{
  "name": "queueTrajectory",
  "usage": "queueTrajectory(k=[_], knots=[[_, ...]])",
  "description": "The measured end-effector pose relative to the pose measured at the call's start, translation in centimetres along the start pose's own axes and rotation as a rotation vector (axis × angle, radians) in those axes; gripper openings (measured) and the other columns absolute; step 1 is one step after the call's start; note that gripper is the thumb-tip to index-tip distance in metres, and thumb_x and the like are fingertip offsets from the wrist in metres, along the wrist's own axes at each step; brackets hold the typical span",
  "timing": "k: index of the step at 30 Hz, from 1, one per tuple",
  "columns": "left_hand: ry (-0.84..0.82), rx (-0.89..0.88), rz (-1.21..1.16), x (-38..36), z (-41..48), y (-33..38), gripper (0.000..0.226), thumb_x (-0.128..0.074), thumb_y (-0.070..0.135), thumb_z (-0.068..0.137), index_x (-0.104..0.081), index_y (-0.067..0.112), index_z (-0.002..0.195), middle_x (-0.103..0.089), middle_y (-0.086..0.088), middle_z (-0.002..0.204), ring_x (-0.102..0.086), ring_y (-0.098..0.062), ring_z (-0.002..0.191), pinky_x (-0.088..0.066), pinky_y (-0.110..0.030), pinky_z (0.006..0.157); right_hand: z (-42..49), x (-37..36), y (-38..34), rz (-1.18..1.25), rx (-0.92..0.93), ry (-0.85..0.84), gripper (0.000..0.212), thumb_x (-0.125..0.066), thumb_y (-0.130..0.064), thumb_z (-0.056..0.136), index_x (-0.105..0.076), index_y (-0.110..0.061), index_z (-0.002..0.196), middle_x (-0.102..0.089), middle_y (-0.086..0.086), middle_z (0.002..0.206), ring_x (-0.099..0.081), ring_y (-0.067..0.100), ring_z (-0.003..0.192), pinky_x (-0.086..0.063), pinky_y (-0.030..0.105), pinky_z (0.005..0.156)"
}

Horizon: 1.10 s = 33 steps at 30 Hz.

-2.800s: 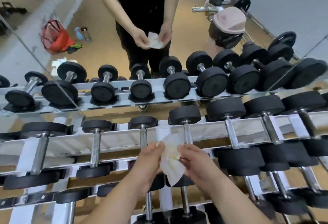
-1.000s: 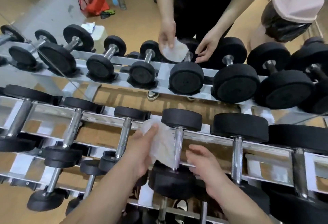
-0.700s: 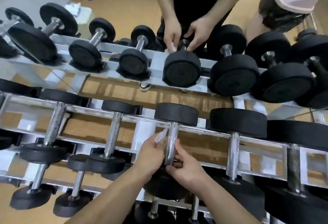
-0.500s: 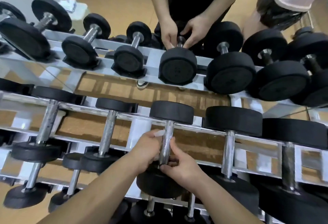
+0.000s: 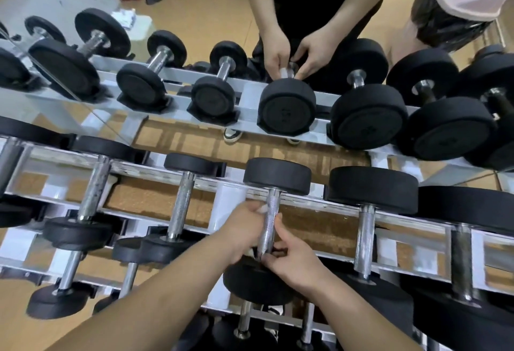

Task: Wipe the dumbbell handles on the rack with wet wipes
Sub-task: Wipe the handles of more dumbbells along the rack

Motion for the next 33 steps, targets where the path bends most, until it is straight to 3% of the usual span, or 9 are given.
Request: queueTrajectory(k=[2,5,9,12,16,22,25,28,33], knots=[[0.058,0.0,-0.065,-0.2,1.0,1.3,0.02,-0.053,0.01,0.102,-0.069,0.019,0.111,-0.077,-0.016,0.104,-0.074,-0.027,0.09,-0.056,-0.025,0.064,-0.1,0.0,0.0,-0.02,-0.011,0.008,0.086,-0.071,-0.014,0.095,-0.023,-0.051,0.156,-0.069,-0.014,0.091,-0.065,-0.006,0.075,-0.044,0.003,0.068],[0.068,-0.046,0.051,-0.6,1.0,-0.2,0.027,-0.058,0.016,0.099,-0.068,0.025,0.122,-0.076,-0.009,0.107,-0.074,-0.024,0.096,-0.062,-0.038,0.088,0.1,0.5,0.2,-0.052,-0.027,0.021,0.081,-0.065,-0.015,0.098,-0.025,-0.051,0.159,-0.075,0.002,0.104,-0.064,0.005,0.083,-0.044,0.005,0.068],[-0.017,-0.057,0.404,-0.4,-1.3,-2.6,0.025,-0.053,0.017,0.098,-0.077,0.018,0.099,-0.078,-0.003,0.094,-0.072,-0.02,0.09,-0.059,-0.036,0.089,0.2,0.8,0.4,-0.063,-0.025,0.025,0.081,-0.062,-0.011,0.098,-0.026,-0.051,0.157,-0.078,0.004,0.106,-0.063,0.007,0.081,-0.045,0.006,0.066],[0.034,0.013,0.09,0.1,-0.3,-0.7,0.02,-0.052,0.014,0.102,-0.072,0.01,0.099,-0.076,-0.013,0.097,-0.073,-0.026,0.086,-0.06,-0.038,0.086,0.4,0.6,0.6,-0.074,-0.034,0.02,0.08,-0.062,-0.014,0.098,-0.024,-0.055,0.155,-0.077,-0.002,0.107,-0.066,0.009,0.084,-0.046,0.007,0.067],[0.102,0.064,-0.287,-0.6,1.6,0.1,0.028,-0.05,0.009,0.101,-0.066,0.023,0.119,-0.077,-0.015,0.101,-0.076,-0.033,0.093,-0.062,-0.045,0.089,0.3,0.5,0.5,-0.098,-0.044,0.011,0.079,-0.061,-0.016,0.099,-0.025,-0.055,0.157,-0.072,-0.004,0.11,-0.066,0.008,0.092,-0.045,0.005,0.066],[-0.057,0.0,0.471,-0.6,-1.2,-2.5,0.034,-0.056,0.027,0.085,-0.074,0.012,0.109,-0.076,-0.011,0.097,-0.07,-0.023,0.088,-0.059,-0.036,0.085,0.4,1.0,0.5,-0.104,-0.029,-0.009,0.078,-0.057,-0.009,0.1,-0.025,-0.052,0.157,-0.07,-0.005,0.095,-0.057,0.006,0.075,-0.043,0.006,0.061],[0.075,0.068,0.183,0.1,0.4,-0.7,0.021,-0.062,0.021,0.098,-0.069,0.001,0.095,-0.07,-0.018,0.082,-0.065,-0.025,0.064,-0.053,-0.029,0.057,0.4,0.8,0.6,-0.103,-0.047,-0.017,0.082,-0.054,-0.006,0.099,-0.023,-0.054,0.158,-0.07,0.0,0.104,-0.058,0.009,0.08,-0.042,0.004,0.06],[0.217,0.09,-0.282,0.9,2.6,0.8,0.021,-0.043,0.006,0.098,-0.062,0.012,0.091,-0.069,-0.017,0.085,-0.067,-0.027,0.068,-0.059,-0.035,0.066,0.4,0.6,0.6,-0.108,-0.066,-0.029,0.082,-0.054,-0.008,0.099,-0.02,-0.055,0.157,-0.071,0.0,0.113,-0.061,0.011,0.09,-0.044,0.002,0.061],[0.052,-0.044,0.411,-1.4,-0.7,-1.8,0.018,-0.052,0.032,0.105,-0.061,0.021,0.094,-0.071,-0.005,0.097,-0.067,-0.02,0.088,-0.053,-0.032,0.077,0.5,1.1,0.7,-0.084,-0.041,-0.008,0.079,-0.056,-0.008,0.101,-0.026,-0.055,0.157,-0.072,-0.004,0.108,-0.061,0.008,0.085,-0.044,0.004,0.065]])
Point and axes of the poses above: each hand's wrist, its own z-axis towards the middle knuckle, its own x-axis out of the back of the hand, y = z × x, the point moved 5 cm from there along z, towards the middle knuckle
